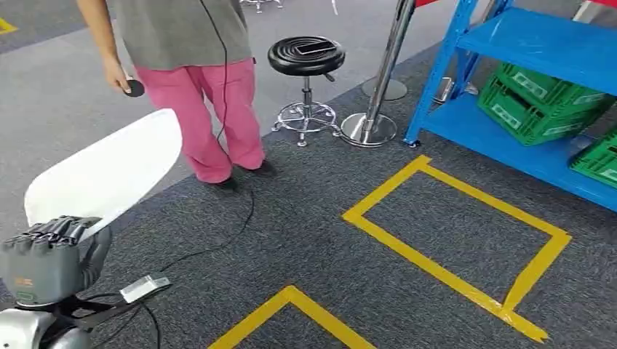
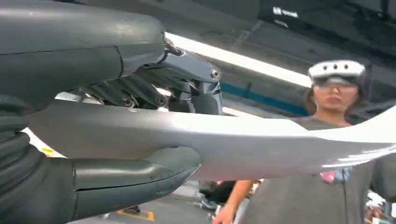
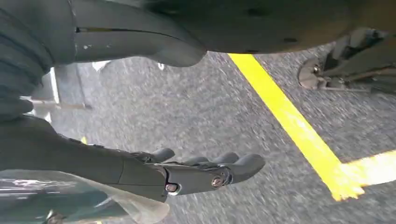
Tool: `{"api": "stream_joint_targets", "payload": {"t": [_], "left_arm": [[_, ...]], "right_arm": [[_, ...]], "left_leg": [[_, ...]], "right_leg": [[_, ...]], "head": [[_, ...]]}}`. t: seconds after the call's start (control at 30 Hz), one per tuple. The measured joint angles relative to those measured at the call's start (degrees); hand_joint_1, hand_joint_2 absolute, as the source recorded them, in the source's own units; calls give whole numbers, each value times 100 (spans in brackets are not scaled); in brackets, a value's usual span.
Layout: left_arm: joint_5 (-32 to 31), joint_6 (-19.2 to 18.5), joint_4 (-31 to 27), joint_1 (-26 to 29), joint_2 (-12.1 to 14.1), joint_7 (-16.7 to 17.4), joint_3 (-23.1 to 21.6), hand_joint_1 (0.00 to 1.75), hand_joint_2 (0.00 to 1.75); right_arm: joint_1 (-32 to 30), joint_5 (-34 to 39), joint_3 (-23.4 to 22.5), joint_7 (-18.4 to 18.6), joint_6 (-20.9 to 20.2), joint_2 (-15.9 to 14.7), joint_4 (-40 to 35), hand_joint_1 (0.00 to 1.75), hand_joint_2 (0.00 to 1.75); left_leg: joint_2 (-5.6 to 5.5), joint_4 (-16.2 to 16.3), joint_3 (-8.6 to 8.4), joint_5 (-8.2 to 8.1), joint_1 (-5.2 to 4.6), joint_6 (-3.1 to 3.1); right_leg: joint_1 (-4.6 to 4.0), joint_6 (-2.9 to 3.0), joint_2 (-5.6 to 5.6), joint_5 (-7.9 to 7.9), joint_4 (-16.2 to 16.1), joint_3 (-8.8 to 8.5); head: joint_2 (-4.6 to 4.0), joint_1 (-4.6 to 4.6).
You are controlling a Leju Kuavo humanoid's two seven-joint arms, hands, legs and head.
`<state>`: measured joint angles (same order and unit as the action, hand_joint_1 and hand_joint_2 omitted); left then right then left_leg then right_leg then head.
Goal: Take the parts from the cabinet and place them on the table.
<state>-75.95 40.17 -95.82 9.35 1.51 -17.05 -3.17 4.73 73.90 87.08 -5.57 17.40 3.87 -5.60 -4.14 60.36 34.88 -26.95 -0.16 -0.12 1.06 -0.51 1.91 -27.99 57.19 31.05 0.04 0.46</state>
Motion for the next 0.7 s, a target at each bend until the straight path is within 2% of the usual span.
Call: {"api": "stream_joint_targets", "payload": {"t": [0.03, 0.07, 0.1, 0.13, 0.17, 0.2, 0.23, 0.27, 0.3, 0.33, 0.43, 0.47, 0.5, 0.53, 0.57, 0.6, 0.63, 0.67, 0.7], "left_arm": [[35, 0, -6, -24, -61, -43, 72, 175, 175], [59, 0, -6, -35, -119, -70, 109, 175, 175], [94, -2, -6, -29, -172, -130, 159, 175, 175], [109, -2, -6, -26, -224, -185, 205, 175, 175], [137, -2, -6, -18, -279, -244, 246, 175, 175], [168, -2, -6, -19, -319, -299, 297, 175, 175], [194, -2, -6, -19, -374, -367, 354, 175, 175], [216, -2, -6, -23, -415, -437, 393, 175, 175], [240, -2, -4, -33, -469, -498, 452, 175, 175], [286, -2, -4, -54, -525, -568, 492, 175, 175], [419, -2, -2, -53, -669, -745, 664, 175, 175], [470, -2, -4, -60, -699, -802, 734, 175, 175], [518, -2, -2, -59, -774, -859, 782, 175, 175], [572, -2, 2, -92, -828, -906, 824, 175, 175], [599, -2, 4, -113, -883, -948, 857, 175, 175], [618, -2, 7, -121, -935, -988, 894, 175, 175], [645, -2, 18, -121, -974, -1031, 926, 175, 175], [651, -2, 33, -123, -1005, -1047, 953, 175, 175], [656, -2, 44, -131, -1038, -1058, 996, 175, 175]], "right_arm": [[-7, -2, 0, -4, 4, 0, 0, 0, 175], [-19, -2, 0, -4, 7, 0, 0, 0, 175], [-32, -2, 0, -2, 7, -2, 2, 0, 175], [-46, 0, 0, 0, 9, -2, 2, 0, 175], [-52, 0, 2, 0, 17, -2, 2, 0, 175], [-51, 0, 0, 2, 17, -2, 2, 0, 175], [-46, 0, 2, 2, 20, -2, 2, 0, 175], [-42, 0, 2, 2, 24, -2, 2, 0, 175], [-45, 2, 2, 2, 26, -2, 2, 0, 175], [-41, 11, 0, -2, 26, -7, 4, 0, 175], [-35, 28, 0, -4, 35, -11, 9, 0, 175], [-27, 31, 0, -9, 37, -13, 9, 0, 175], [-17, 31, 2, -15, 39, -20, 13, 0, 175], [-13, 31, 2, -28, 37, -20, 11, 0, 175], [-17, 31, 2, -31, 35, -20, 11, 0, 175], [-28, 28, 2, -33, 35, -20, 13, 0, 175], [-38, 28, 2, -33, 35, -20, 11, 0, 175], [-47, 28, 2, -33, 35, -20, 13, 0, 175], [-53, 26, 2, -37, 35, -20, 13, 0, 175]], "left_leg": [[213, 369, 166, -227, 7, -34], [299, 814, 368, -447, 23, -59], [335, 1284, 591, -642, 45, -81], [345, 1569, 732, -719, 64, -101], [350, 1574, 737, -655, 77, -113], [368, 1335, 614, -465, 83, -113], [417, 831, 353, -186, 83, -101], [551, 262, 44, 68, 74, -78], [847, -115, -149, 86, 37, -45], [899, -185, -171, 42, -23, 13], [694, -161, -107, 42, -34, 96], [618, -223, -139, 72, 1, 147], [567, -242, -152, 92, 27, 181], [512, -240, -144, 106, 35, 219], [445, -240, -137, 103, 36, 244], [375, -240, -134, 101, 28, 251], [288, -235, -134, 101, 21, 252], [192, -233, -139, 101, 17, 252], [107, -232, -147, 101, 17, 251]], "right_leg": [[-4, 29, -88, -10, 0, -12], [-8, 41, -176, -19, 0, -19], [-12, 48, -273, -30, 1, -21], [-13, 46, -365, -38, 4, -21], [-14, 36, -450, -48, 5, -29], [-14, 26, -532, -62, 5, -41], [-14, 10, -613, -79, 5, -68], [-14, -10, -681, -102, 5, -106], [-28, -40, -735, -124, 3, -133], [-77, -82, -793, -152, 27, -128], [-81, -148, -969, -156, -24, -178], [-76, -197, -990, -194, -22, -200], [-53, -230, -631, -299, 78, -130], [-41, -223, -372, -495, 396, 4], [-41, -226, -260, -701, 851, 218], [-43, -229, -208, -897, 1342, 464], [-48, -230, -197, -1003, 1741, 689], [-48, -226, -196, -933, 1847, 796], [-48, -217, -192, -741, 1672, 758]], "head": [[0, -37], [0, -39], [0, -35], [0, -37], [0, -37], [0, -37], [0, -37], [0, -39], [0, -35], [0, -50], [0, -30], [0, -37], [0, -8], [0, 7], [0, 33], [0, 35], [0, 33], [0, 33], [0, 33]]}}
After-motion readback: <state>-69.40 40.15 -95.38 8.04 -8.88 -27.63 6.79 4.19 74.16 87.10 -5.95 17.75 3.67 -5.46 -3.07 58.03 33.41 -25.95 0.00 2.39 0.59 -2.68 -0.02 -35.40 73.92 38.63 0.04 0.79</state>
